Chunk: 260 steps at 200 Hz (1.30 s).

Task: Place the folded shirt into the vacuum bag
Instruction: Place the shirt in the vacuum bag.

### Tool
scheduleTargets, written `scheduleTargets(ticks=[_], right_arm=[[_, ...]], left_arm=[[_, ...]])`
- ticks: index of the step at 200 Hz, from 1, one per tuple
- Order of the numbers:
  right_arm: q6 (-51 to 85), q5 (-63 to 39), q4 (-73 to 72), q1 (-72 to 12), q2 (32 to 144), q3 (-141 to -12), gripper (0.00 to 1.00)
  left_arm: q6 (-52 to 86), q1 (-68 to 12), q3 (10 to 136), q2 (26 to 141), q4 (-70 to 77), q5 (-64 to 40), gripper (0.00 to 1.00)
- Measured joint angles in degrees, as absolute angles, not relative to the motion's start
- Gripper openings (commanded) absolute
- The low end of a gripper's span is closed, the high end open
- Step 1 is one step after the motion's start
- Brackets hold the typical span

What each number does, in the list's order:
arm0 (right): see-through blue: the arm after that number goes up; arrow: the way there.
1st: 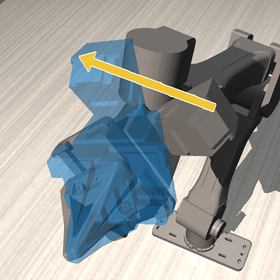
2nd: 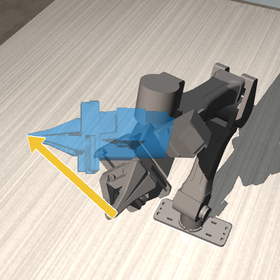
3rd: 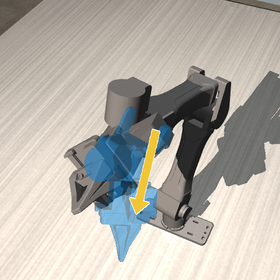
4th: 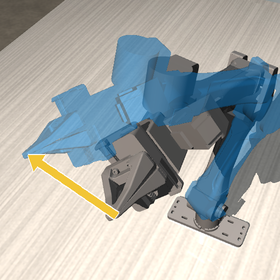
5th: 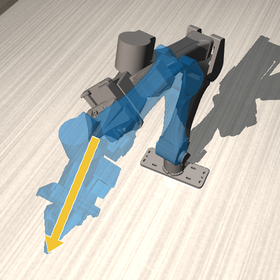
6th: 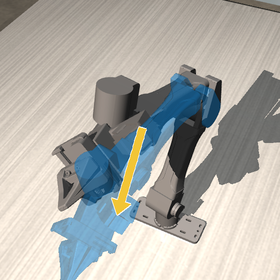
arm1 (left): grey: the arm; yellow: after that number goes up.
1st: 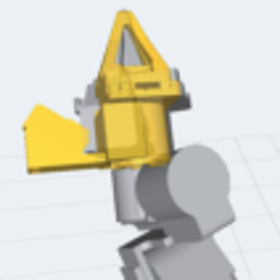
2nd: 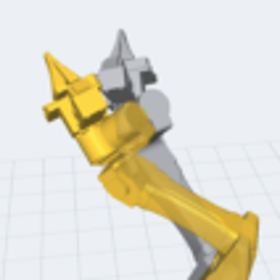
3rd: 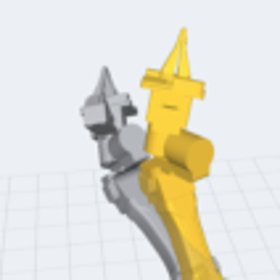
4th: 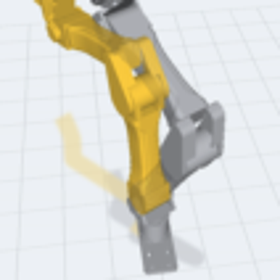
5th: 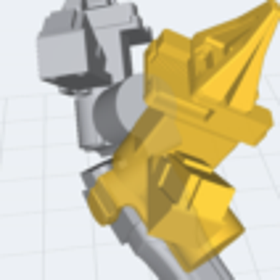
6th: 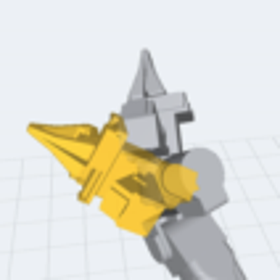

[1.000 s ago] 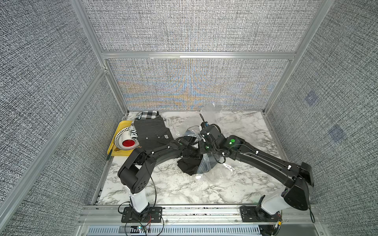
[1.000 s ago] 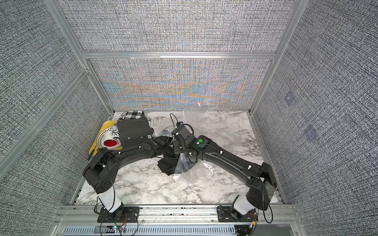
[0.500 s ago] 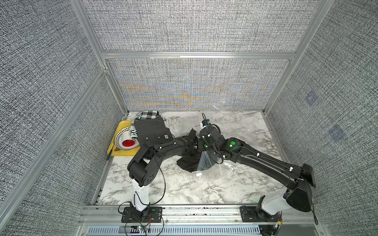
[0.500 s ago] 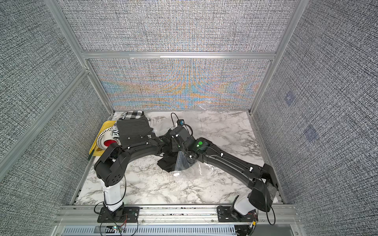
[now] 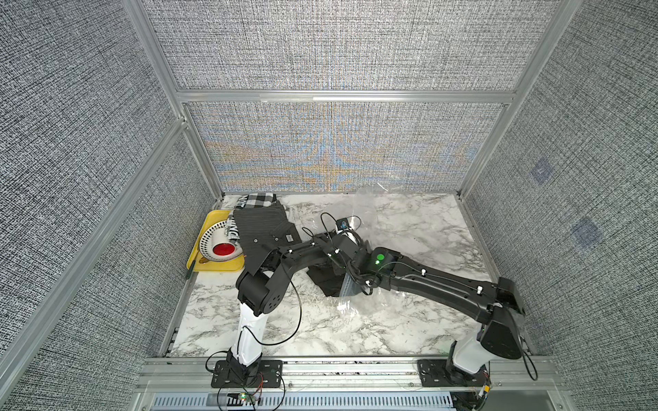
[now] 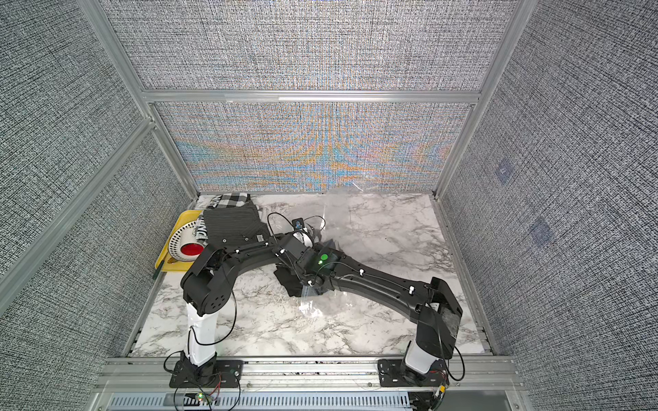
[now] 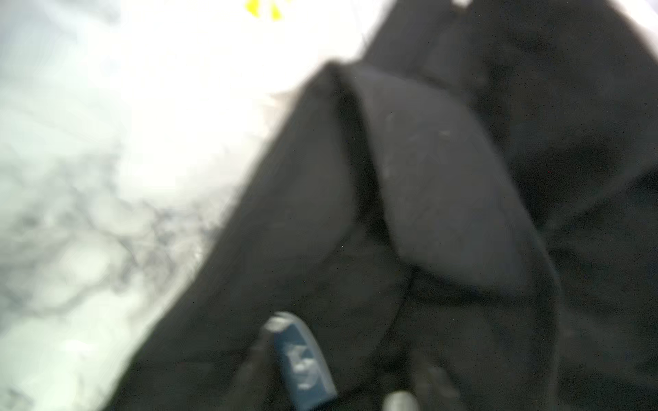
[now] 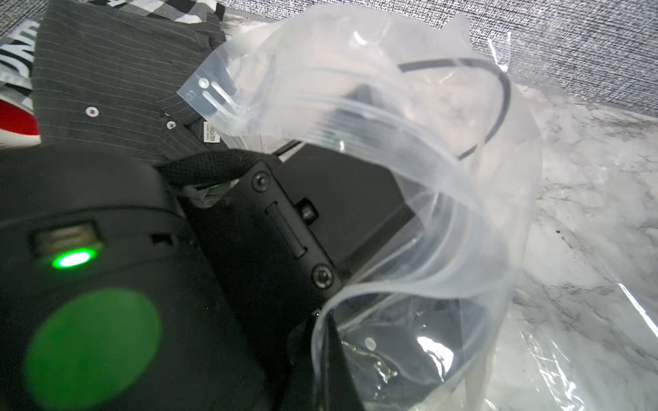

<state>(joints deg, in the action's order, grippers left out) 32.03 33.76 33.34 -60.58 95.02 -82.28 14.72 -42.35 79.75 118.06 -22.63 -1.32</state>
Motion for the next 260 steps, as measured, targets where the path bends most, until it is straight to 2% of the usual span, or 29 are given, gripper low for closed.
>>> scheduleTargets(ticks=[7,23,45,60,69,75,95,108,114,127,153,175,200,212,260], right_arm=[[32.71,33.74,33.23,-60.27,95.22,-81.95,0.00],[33.69,31.57,34.02,-59.44,95.33,-80.86,0.00],[34.13,26.44,34.13,-57.98,94.76,-79.53,0.00],[34.94,25.74,34.30,-55.83,94.11,-78.63,0.00],[34.94,26.33,33.56,-54.74,93.51,-78.43,0.00],[35.20,25.52,33.43,-54.19,93.03,-78.41,0.00],[35.59,25.39,33.43,-53.25,92.44,-78.37,0.00],[35.57,24.80,32.93,-53.36,92.12,-78.00,0.00],[35.57,24.69,32.75,-53.56,92.01,-77.82,0.00],[35.57,24.36,32.08,-54.30,91.88,-77.47,0.00],[35.09,24.47,30.50,-55.42,92.51,-77.45,0.00],[34.98,23.81,30.68,-55.96,92.73,-76.88,0.00],[34.92,22.41,30.63,-56.40,92.71,-76.73,0.00],[34.94,22.28,30.72,-56.31,92.79,-76.75,0.00],[34.46,22.65,34.13,-52.53,94.98,-79.26,0.00]], left_arm=[[15.18,-42.35,79.72,118.08,-22.13,-1.48,0.01],[15.66,-42.33,79.13,117.23,-21.45,-2.66,0.01],[17.02,-42.54,77.67,115.52,-21.43,-7.90,0.23],[18.33,-42.70,76.53,113.21,-21.63,-12.01,0.25],[18.50,-42.72,75.81,111.92,-21.85,-14.09,0.38],[18.55,-42.70,75.33,111.33,-21.98,-15.05,0.41],[20.10,-42.70,74.91,110.10,-23.33,-17.08,0.39],[20.47,-42.63,74.37,109.60,-23.22,-18.39,0.27],[21.34,-42.57,74.35,109.58,-23.20,-19.05,0.25],[21.47,-42.24,75.29,110.08,-23.24,-20.75,0.26],[22.63,-41.87,78.98,112.97,-23.20,-21.61,0.35],[22.74,-41.91,80.90,116.07,-23.20,-20.25,0.34],[22.72,-42.09,81.10,117.40,-22.74,-19.46,0.67],[22.85,-42.13,81.12,117.38,-22.52,-19.49,0.75],[20.51,-42.52,80.71,115.39,-30.22,-20.67,0.81]])
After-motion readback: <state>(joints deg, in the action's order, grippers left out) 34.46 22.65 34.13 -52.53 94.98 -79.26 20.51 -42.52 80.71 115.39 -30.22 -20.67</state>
